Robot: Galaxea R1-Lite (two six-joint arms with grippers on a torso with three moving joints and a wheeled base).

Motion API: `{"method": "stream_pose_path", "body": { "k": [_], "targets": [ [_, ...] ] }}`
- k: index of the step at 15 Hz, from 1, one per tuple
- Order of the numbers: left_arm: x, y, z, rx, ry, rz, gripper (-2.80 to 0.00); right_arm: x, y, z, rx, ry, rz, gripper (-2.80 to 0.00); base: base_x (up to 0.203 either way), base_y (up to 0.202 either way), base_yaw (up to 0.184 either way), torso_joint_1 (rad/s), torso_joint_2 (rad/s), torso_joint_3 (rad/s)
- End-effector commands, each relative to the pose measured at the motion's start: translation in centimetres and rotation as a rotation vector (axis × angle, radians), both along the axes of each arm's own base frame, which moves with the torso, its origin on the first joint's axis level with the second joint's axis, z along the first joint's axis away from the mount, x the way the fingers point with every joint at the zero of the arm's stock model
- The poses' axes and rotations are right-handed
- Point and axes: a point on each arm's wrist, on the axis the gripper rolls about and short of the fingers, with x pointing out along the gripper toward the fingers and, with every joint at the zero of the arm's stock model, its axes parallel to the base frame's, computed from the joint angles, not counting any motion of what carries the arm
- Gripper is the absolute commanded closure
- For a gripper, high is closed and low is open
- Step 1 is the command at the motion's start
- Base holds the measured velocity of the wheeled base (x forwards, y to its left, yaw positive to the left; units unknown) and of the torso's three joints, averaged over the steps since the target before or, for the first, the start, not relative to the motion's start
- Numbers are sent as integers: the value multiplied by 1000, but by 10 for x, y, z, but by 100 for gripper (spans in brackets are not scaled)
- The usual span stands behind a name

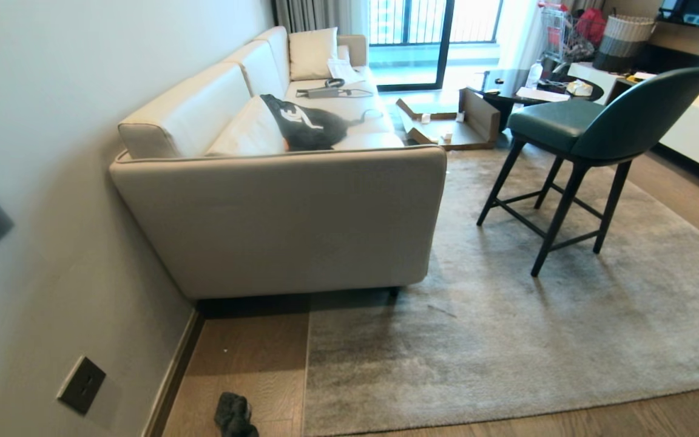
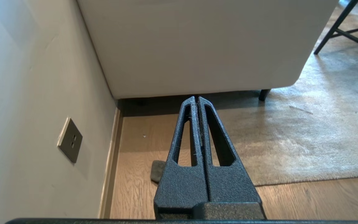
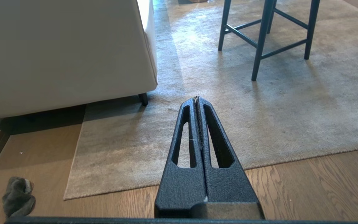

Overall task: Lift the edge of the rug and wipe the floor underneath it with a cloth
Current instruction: Pick up the rag

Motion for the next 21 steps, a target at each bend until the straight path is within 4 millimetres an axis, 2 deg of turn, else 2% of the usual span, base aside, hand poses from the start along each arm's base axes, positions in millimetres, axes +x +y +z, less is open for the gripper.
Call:
{"method": "stream_pose_path", "body": {
  "k": [1,21],
  "targets": [
    [0,0,0,-1,0,0,0,0,0,0,1,1,0,0,0,0,0,16,46,46],
    [0,0,0,4,1,1,0,0,0,0,1,0,0,0,0,0,0,0,1,1]
  ]
}}
